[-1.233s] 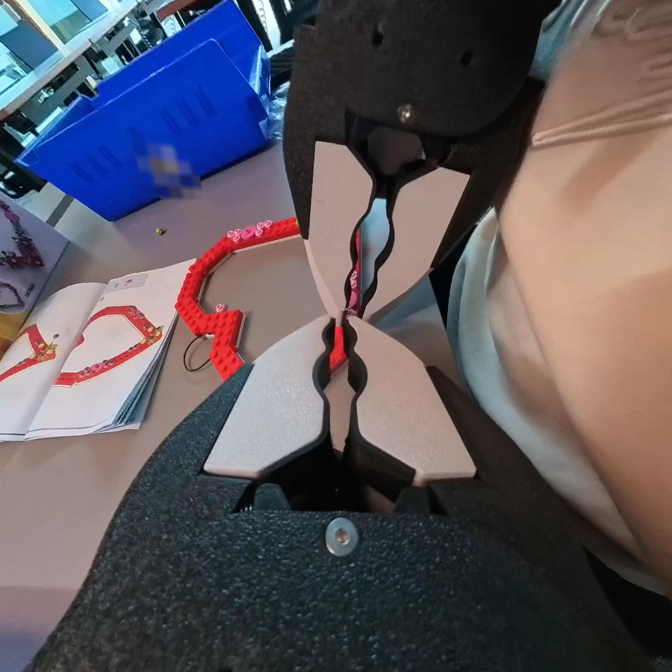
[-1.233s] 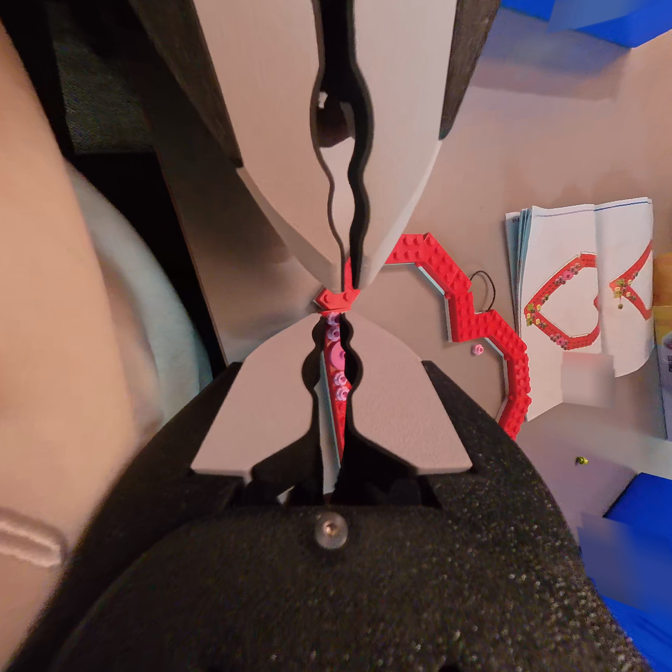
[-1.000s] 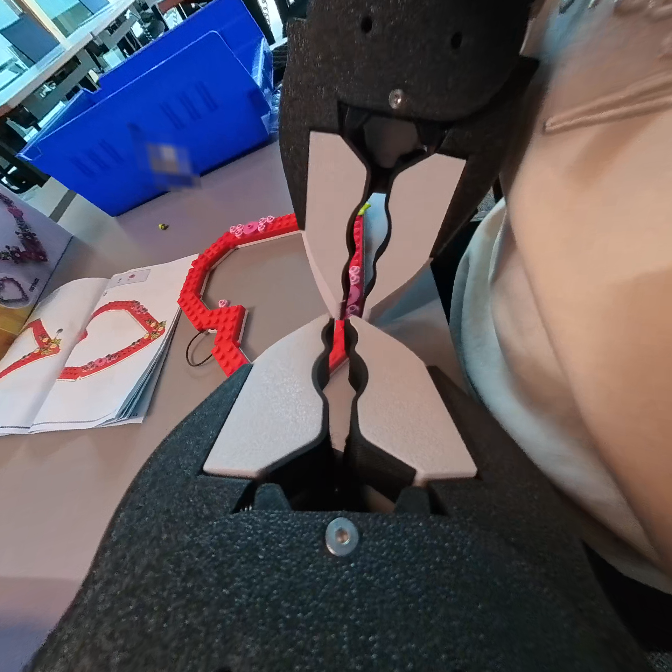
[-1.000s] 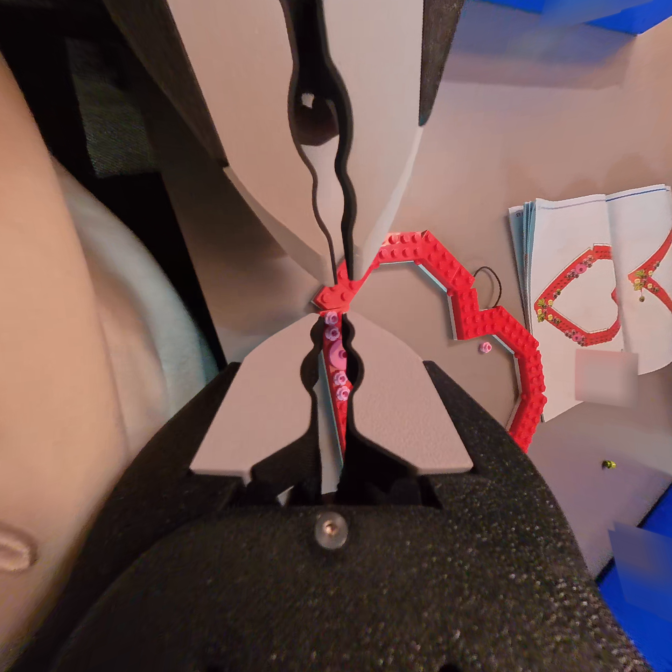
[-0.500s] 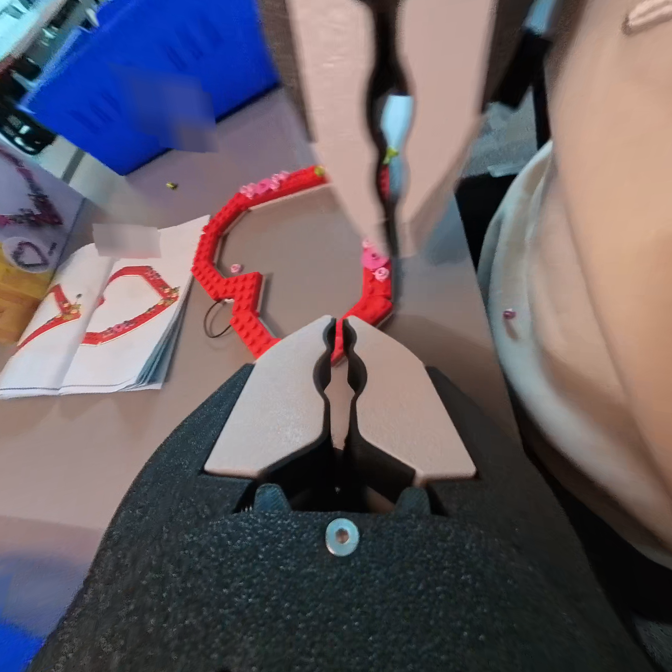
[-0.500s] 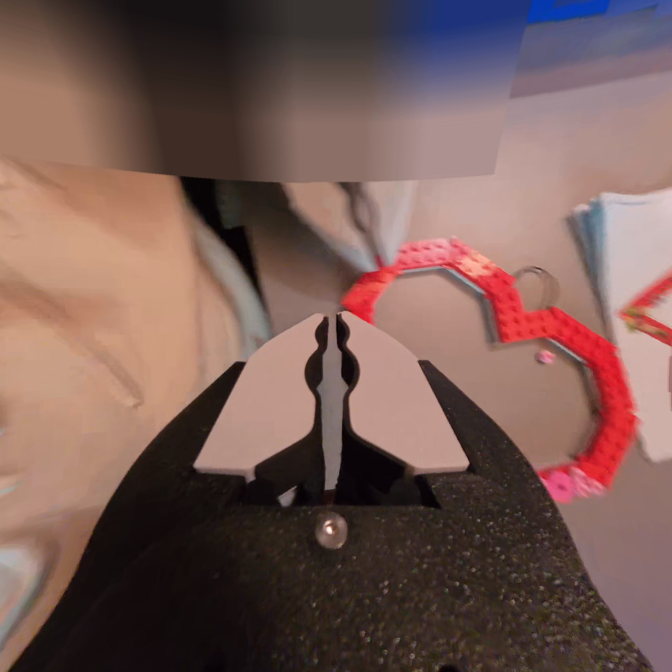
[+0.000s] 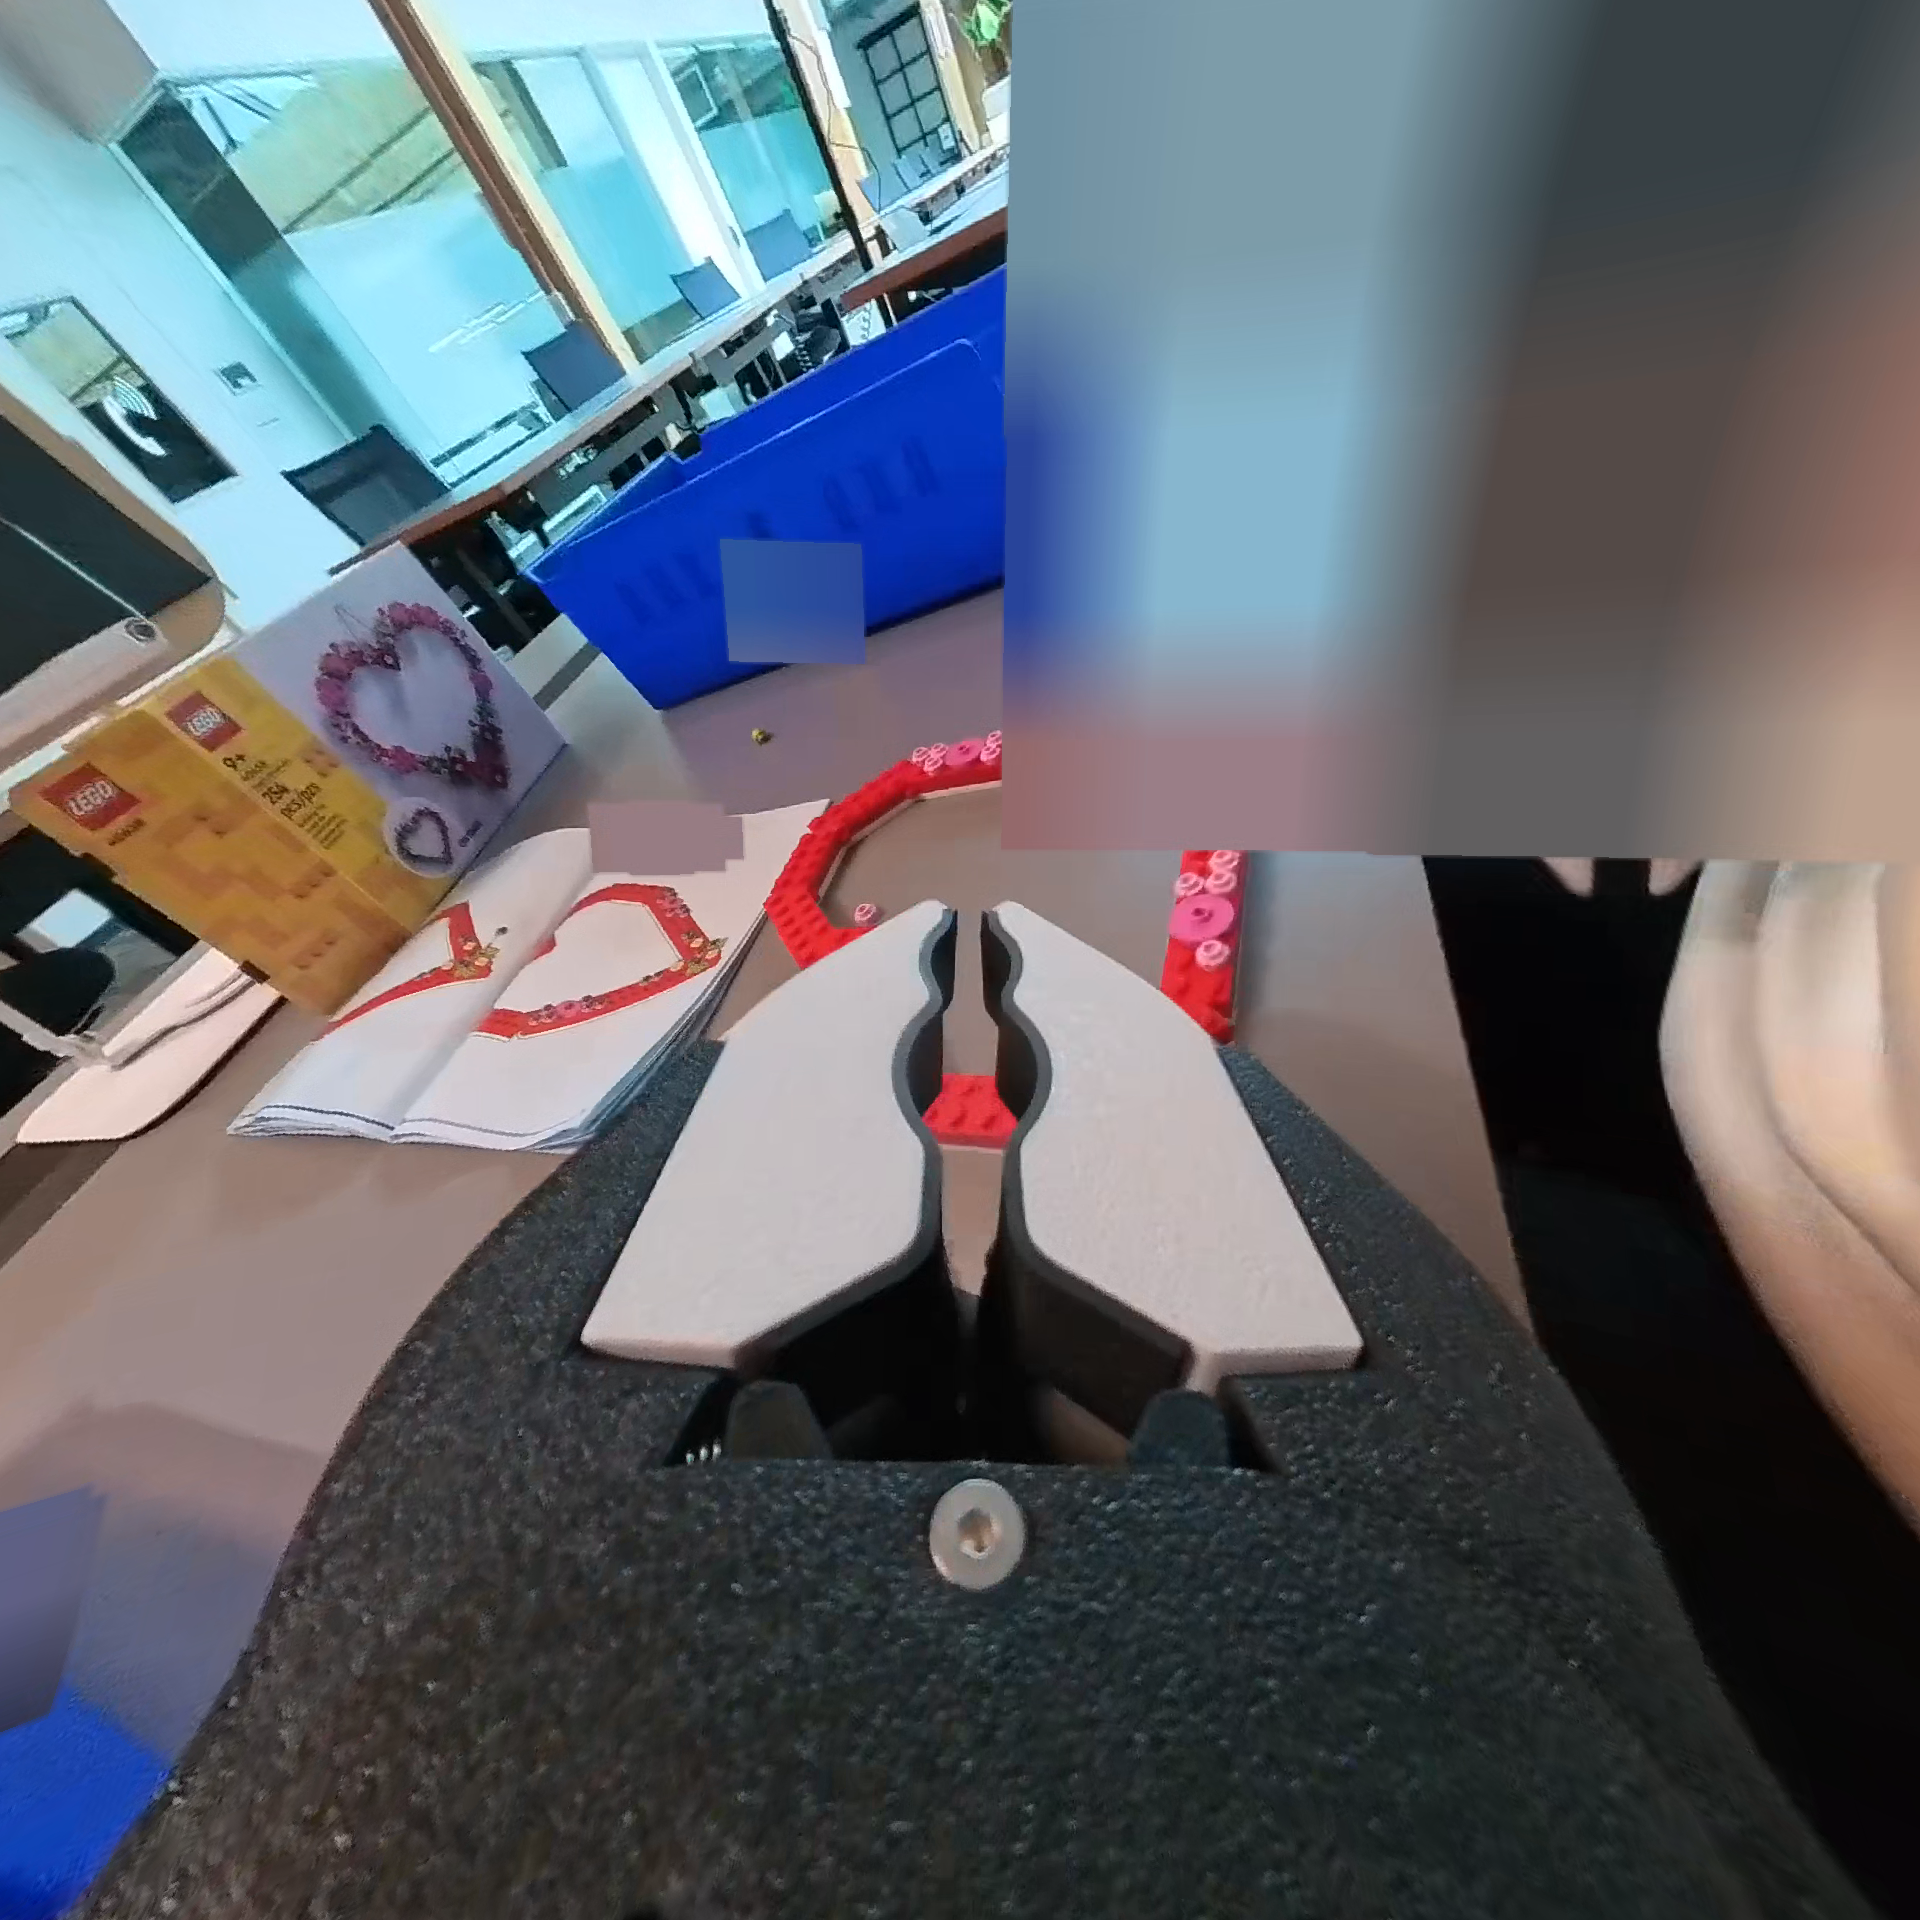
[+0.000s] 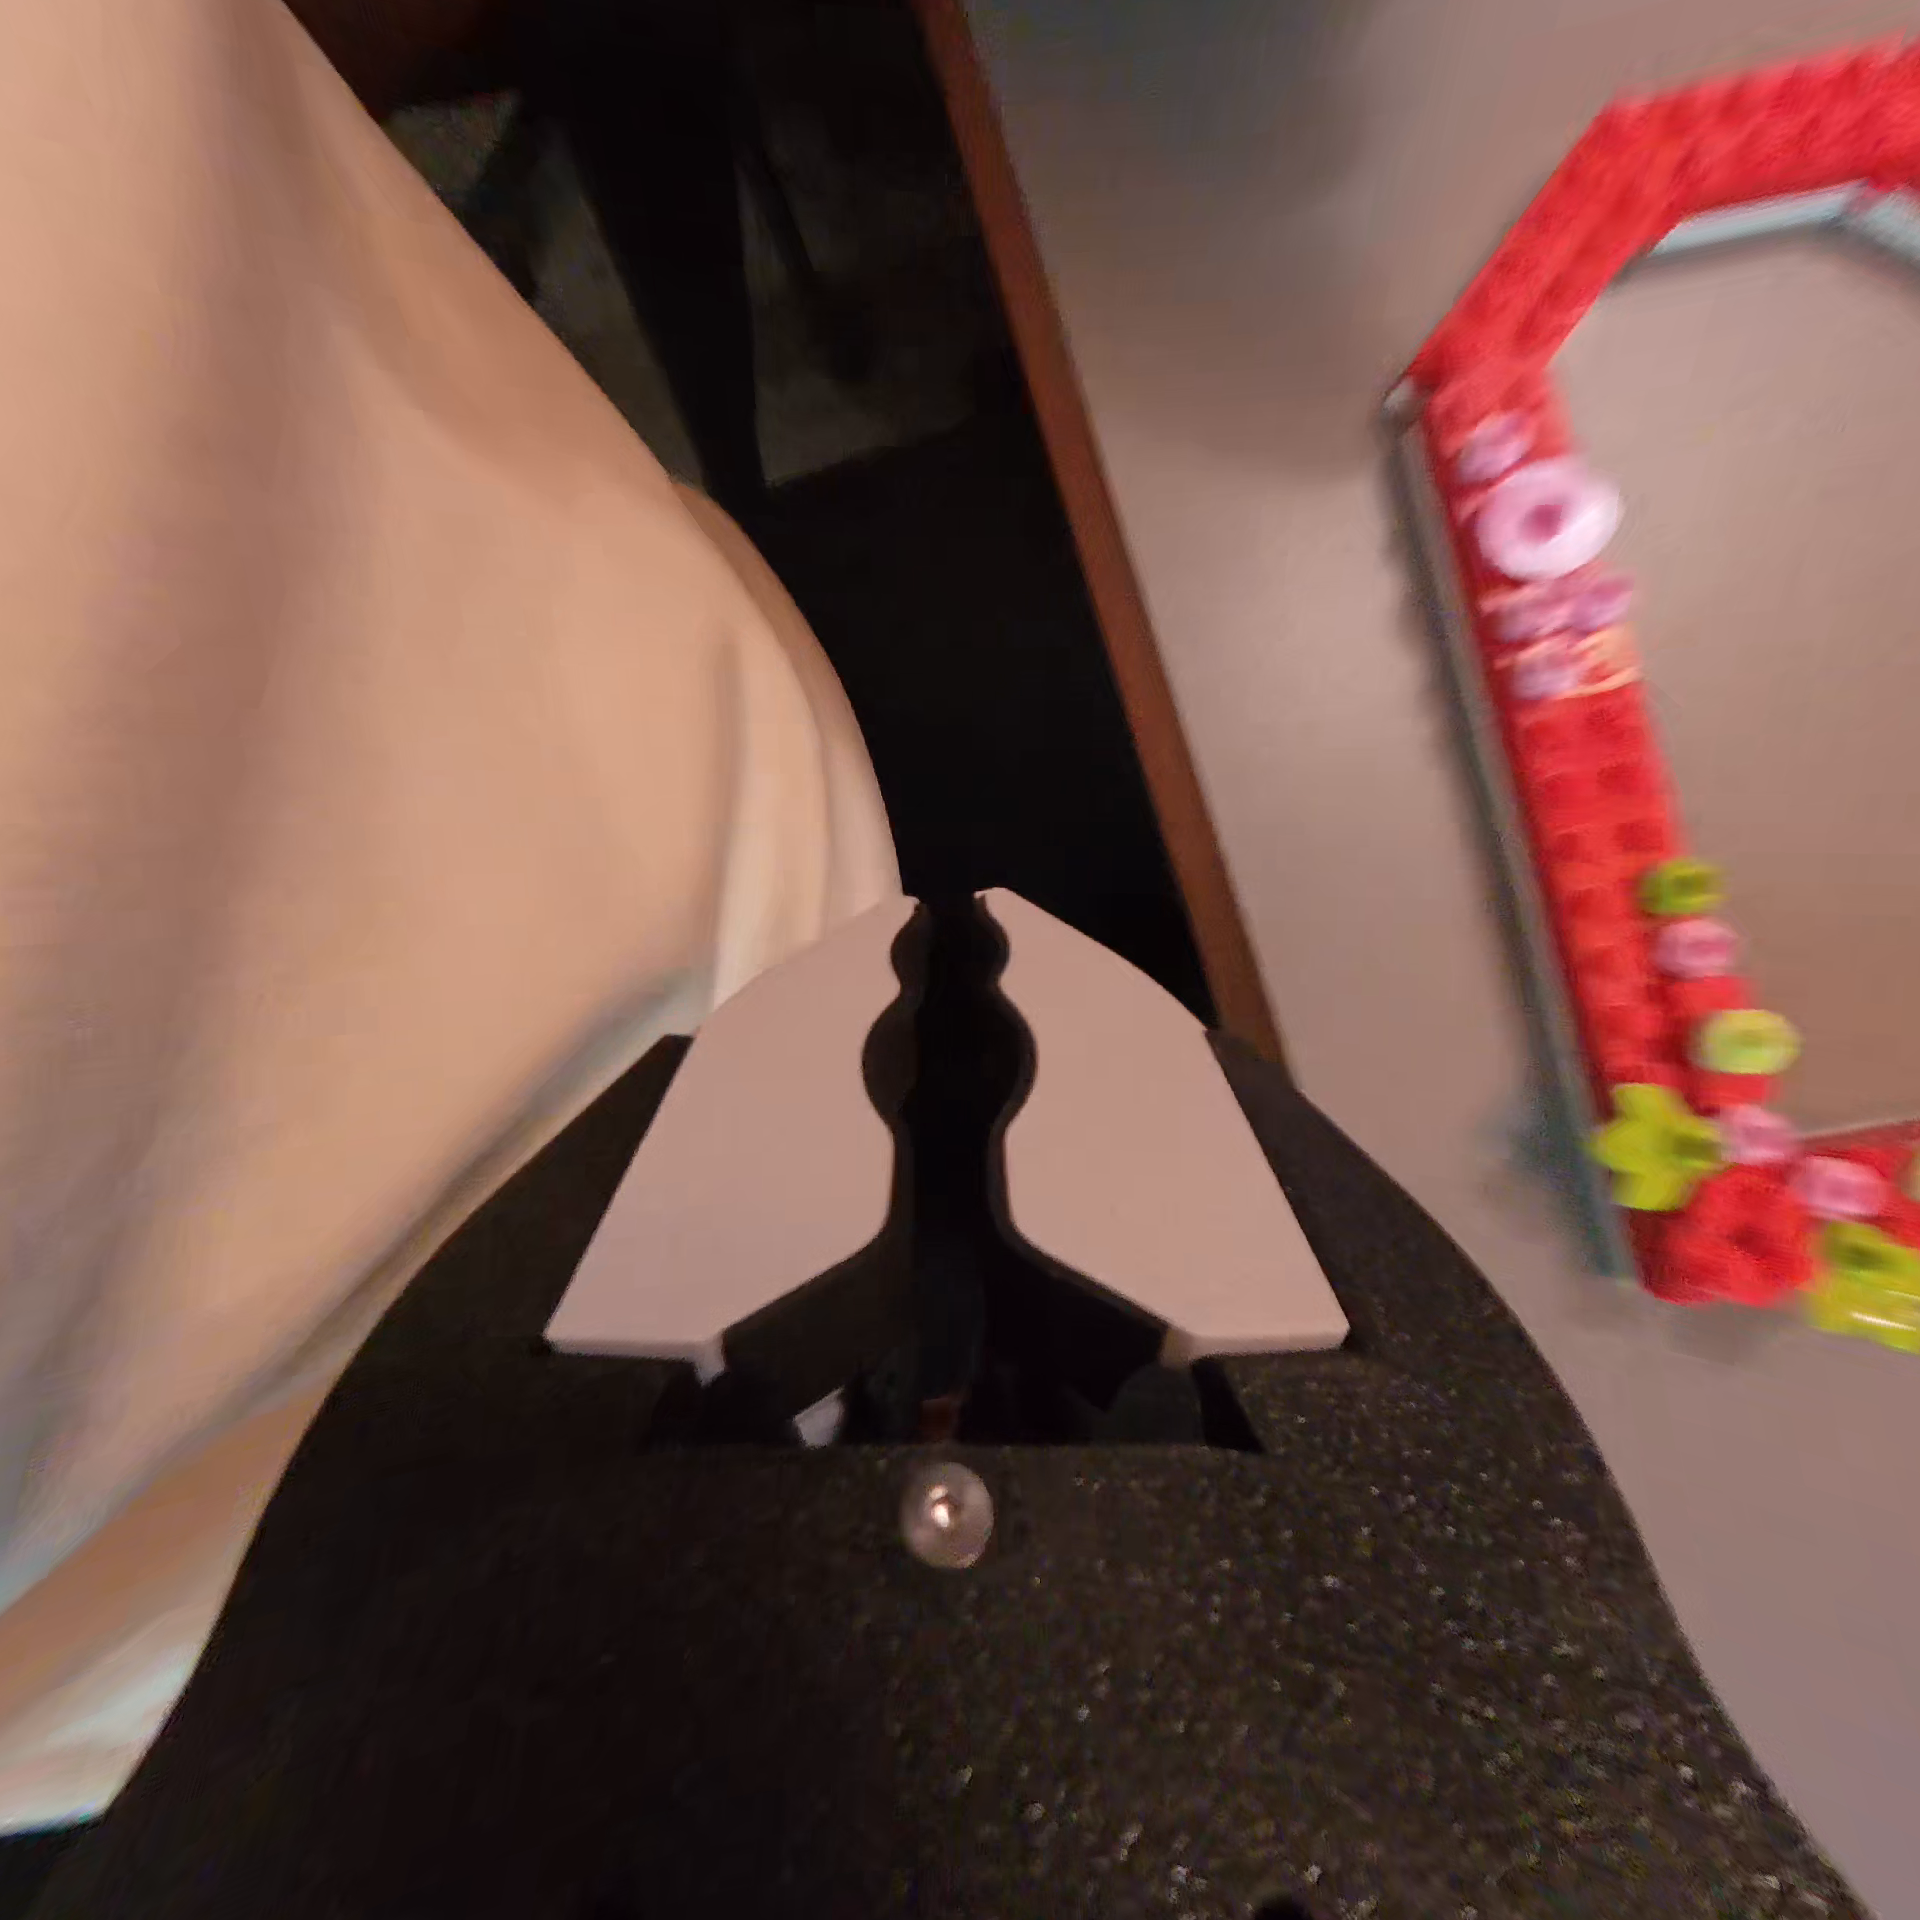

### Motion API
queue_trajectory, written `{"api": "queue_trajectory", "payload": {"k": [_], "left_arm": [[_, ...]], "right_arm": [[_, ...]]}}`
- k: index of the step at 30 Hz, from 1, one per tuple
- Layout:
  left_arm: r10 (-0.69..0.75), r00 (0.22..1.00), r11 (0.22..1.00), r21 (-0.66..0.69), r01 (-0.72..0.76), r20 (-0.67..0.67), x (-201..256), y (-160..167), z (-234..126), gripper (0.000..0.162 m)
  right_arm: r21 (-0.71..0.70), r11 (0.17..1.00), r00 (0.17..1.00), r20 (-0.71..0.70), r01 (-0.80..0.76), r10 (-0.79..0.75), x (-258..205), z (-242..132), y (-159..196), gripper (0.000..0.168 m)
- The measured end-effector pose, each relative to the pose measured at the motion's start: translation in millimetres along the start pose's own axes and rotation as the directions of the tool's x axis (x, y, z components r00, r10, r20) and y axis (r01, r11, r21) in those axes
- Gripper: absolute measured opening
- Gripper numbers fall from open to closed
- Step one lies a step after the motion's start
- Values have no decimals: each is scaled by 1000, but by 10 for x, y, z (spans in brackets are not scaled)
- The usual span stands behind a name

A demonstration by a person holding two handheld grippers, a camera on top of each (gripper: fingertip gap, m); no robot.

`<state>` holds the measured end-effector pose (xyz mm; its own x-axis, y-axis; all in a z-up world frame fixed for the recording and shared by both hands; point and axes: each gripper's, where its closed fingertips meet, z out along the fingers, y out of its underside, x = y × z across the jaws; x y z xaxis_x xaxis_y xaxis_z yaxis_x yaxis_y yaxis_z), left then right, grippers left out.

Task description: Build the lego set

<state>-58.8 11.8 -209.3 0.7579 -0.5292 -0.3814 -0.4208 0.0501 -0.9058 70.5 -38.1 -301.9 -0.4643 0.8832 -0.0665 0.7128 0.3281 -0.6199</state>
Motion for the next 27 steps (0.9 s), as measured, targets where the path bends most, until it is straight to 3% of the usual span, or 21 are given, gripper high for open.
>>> {"api": "queue_trajectory", "payload": {"k": [5, 9, 13, 17, 20, 24, 27], "left_arm": [[-23, 1000, 999, 47, 23, -7, 219, -145, -57, 3], [-28, 999, 996, 80, 26, 22, 411, -259, -197, 3], [-25, 999, 989, 147, 19, 39, 508, -475, -250, 3], [-11, 1000, 986, 167, 8, 17, 586, -552, -190, 3], [-17, 1000, 988, 152, 16, 10, 580, -501, -142, 3], [-20, 1000, 988, 151, 17, 18, 549, -488, -156, 3], [-26, 999, 987, 162, 20, 31, 519, -495, -191, 3]], "right_arm": [[-163, 987, 999, -35, 17, -23, -35, 564, 563, 19], [-236, 969, 996, -11, 78, -83, -192, 812, 773, 27], [-341, 927, 987, 5, 154, -162, -298, 861, 979, 27], [-446, 888, 993, 13, 113, -120, -319, 762, 1203, 26], [-426, 900, 995, -8, 91, -104, -336, 859, 1261, 24], [-458, 885, 993, -36, 84, -113, -268, 906, 1281, 8], [-303, 953, 1000, -2, 4, -5, -288, 786, 1082, 7]]}}
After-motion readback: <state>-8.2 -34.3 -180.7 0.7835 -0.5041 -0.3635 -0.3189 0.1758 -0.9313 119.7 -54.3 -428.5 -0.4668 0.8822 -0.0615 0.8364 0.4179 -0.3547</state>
